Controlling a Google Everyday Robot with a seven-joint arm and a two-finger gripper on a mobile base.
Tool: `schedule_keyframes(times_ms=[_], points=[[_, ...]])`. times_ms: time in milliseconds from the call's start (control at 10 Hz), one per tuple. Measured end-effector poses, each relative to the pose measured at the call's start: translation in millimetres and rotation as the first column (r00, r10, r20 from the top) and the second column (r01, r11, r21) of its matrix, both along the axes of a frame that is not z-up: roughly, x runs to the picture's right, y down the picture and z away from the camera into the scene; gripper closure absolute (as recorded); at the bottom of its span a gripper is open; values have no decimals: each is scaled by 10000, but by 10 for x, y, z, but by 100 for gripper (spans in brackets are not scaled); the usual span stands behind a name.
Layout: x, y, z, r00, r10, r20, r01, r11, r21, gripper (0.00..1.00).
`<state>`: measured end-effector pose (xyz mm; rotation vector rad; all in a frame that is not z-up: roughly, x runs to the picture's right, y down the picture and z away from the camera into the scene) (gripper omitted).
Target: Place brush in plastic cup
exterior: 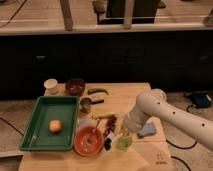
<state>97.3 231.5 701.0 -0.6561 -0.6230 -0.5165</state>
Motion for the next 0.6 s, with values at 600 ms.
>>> schedule_keyframes(times_ms=[600], points=[[35,63,-8,9989,-244,-398,238,9996,-169,98]])
